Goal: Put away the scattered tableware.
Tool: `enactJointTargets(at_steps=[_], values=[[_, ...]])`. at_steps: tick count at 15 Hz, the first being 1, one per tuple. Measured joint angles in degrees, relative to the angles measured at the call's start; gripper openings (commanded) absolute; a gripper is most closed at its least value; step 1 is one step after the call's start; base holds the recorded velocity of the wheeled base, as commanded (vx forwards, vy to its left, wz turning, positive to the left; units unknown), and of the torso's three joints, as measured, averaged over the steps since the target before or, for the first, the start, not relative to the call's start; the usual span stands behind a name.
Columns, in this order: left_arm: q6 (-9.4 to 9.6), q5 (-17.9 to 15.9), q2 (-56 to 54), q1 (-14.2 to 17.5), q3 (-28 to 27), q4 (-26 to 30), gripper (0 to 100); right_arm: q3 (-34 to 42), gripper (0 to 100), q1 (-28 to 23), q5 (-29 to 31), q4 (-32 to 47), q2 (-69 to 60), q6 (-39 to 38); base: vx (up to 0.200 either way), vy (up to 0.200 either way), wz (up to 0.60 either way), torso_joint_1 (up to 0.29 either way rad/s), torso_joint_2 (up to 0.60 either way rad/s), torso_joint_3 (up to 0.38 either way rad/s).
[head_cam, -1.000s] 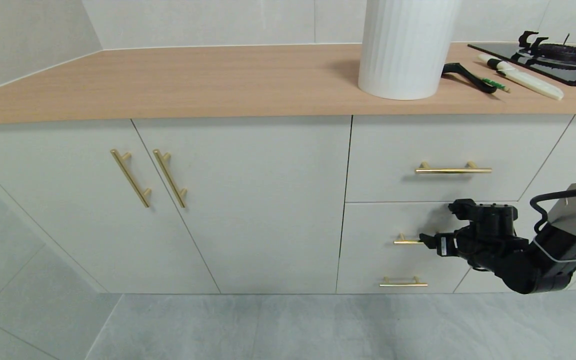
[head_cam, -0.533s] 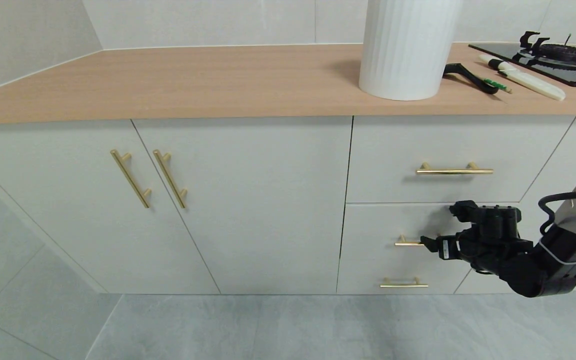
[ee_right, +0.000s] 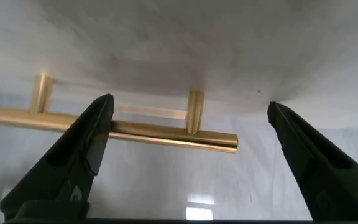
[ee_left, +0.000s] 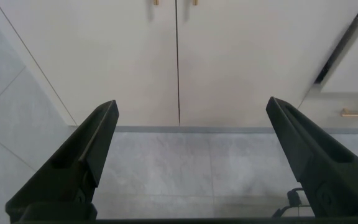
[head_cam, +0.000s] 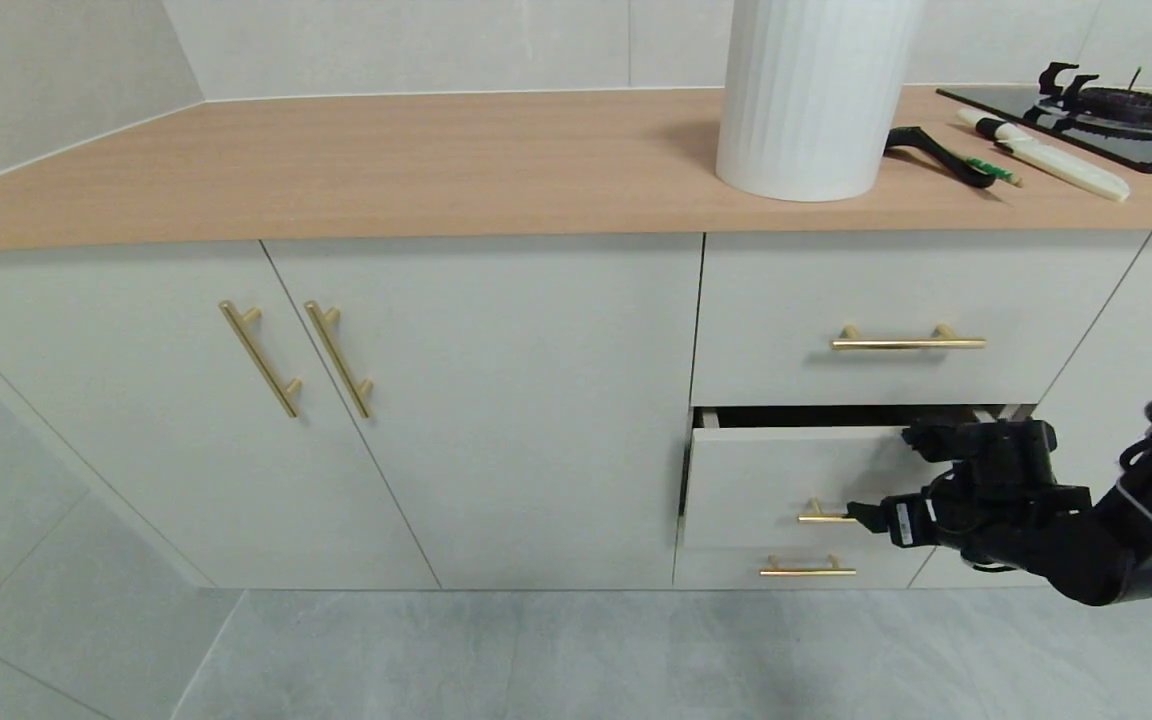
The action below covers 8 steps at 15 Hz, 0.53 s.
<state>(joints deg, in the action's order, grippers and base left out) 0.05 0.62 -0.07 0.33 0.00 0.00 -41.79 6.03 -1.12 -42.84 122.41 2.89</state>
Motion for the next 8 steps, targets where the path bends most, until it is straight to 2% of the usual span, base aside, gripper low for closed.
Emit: enactJointTargets(at_steps=[4,6,8], values=[[0.00,0.02,0.00,-0.02,0.00,0.00,100,0.37,100,2.51,-2.38,18.13,-16.79,-0.24,0.000,0.000,0.00,0.000,0.00,0.000],[0.02,0.04,0.00,-0.02,0.00,0.00,100,-0.99,100,3.78,-2.57,22.13,-25.05,-0.35,0.000,0.000,0.00,0.000,0.00,0.000],[0.02,0.02,0.00,0.00,0.00,0.00,100,-2.23,100,4.33,-2.38,22.61,-28.39,-0.57,0.000,0.000,0.00,0.000,0.00,0.000]])
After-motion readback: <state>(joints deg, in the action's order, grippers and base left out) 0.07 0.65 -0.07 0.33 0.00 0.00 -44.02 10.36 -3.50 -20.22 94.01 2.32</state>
